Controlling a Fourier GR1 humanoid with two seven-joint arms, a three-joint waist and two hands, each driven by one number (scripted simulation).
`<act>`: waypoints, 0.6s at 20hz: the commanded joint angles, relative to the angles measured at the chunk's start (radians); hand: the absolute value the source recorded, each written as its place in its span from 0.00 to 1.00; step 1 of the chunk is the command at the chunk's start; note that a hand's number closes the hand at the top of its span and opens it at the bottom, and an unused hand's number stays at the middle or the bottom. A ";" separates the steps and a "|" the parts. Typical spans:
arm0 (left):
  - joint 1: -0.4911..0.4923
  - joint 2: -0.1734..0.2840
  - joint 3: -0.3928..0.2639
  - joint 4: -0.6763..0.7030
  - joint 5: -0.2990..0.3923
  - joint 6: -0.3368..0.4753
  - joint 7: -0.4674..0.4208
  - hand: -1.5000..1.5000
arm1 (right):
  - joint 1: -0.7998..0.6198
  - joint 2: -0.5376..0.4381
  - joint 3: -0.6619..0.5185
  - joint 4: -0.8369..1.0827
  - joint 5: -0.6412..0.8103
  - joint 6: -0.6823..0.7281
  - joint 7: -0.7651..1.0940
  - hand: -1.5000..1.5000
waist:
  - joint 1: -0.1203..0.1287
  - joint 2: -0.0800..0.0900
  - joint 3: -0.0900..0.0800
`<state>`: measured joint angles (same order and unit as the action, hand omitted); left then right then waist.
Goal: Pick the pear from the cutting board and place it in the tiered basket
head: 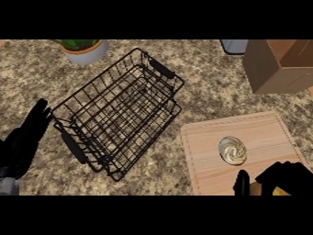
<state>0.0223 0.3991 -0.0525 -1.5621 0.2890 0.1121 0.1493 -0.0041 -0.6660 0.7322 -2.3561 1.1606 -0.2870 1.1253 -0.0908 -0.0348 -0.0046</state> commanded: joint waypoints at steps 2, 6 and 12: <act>-0.038 0.008 0.017 0.036 0.016 -0.033 -0.010 0.50 | 0.005 0.164 0.111 -0.162 0.198 0.142 0.183 1.00 | 0.033 0.018 -0.003; -0.026 -0.006 -0.034 0.010 -0.008 -0.054 -0.009 0.50 | -0.104 0.349 0.177 -0.090 0.269 0.283 0.203 1.00 | 0.070 0.023 -0.003; -0.050 -0.032 -0.059 -0.016 -0.040 -0.022 0.007 0.50 | -0.277 0.654 0.153 0.123 0.325 0.406 0.194 1.00 | 0.102 0.031 -0.001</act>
<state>-0.0298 0.3871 -0.0839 -1.5607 0.2703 0.0815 0.1551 -0.1748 -0.1871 0.8829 -2.3146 1.4435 -0.0481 1.1668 -0.0112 -0.0094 -0.0070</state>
